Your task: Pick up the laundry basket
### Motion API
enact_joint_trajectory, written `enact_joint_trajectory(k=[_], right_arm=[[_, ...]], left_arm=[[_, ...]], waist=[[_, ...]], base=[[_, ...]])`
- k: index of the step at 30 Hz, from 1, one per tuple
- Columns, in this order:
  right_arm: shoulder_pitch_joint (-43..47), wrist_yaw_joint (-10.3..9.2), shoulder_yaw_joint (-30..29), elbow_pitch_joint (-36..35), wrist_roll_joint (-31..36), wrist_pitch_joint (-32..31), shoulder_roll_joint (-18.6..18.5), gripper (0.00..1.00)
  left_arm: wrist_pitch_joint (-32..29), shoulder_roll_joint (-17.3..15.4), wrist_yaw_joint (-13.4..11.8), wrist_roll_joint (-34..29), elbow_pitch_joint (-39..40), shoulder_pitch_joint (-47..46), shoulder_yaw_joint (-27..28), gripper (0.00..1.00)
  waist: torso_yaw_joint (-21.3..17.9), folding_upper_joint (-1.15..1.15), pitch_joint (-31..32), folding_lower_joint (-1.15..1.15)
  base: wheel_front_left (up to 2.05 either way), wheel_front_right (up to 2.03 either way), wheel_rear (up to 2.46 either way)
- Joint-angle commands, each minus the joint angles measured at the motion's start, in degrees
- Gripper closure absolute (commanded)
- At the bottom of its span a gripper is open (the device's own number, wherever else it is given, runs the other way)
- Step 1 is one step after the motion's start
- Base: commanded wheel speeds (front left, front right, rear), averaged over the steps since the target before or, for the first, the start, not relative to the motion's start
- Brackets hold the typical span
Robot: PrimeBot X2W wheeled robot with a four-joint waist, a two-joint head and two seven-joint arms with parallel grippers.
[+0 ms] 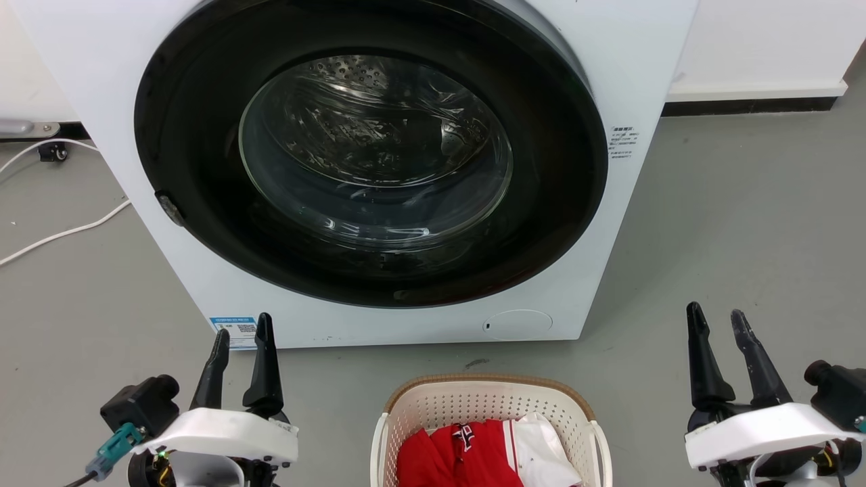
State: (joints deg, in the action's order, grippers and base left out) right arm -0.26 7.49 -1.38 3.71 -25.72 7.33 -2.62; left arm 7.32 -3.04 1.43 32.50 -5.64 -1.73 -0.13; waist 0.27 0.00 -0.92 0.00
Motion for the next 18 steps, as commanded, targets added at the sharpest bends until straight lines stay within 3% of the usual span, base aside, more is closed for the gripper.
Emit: enact_joint_trajectory(k=[1, 18], right_arm=[[-0.05, 0.01, -0.07, -1.02, 1.86, 0.6, -0.26, 0.0], [0.99, 0.01, -0.48, -2.03, 11.75, 3.01, -0.3, 0.0]], left_arm=[[0.65, -0.42, -0.32, -1.67, 0.53, -0.06, -0.24, 0.0], [3.08, -0.57, -1.69, -11.86, 0.47, 0.57, -1.6, 0.0]], waist=[[-0.03, 0.0, -0.01, 0.0], [-0.05, 0.0, -0.24, 0.0]], base=[[0.0, 0.0, 0.0], [0.0, 0.0, 0.0]])
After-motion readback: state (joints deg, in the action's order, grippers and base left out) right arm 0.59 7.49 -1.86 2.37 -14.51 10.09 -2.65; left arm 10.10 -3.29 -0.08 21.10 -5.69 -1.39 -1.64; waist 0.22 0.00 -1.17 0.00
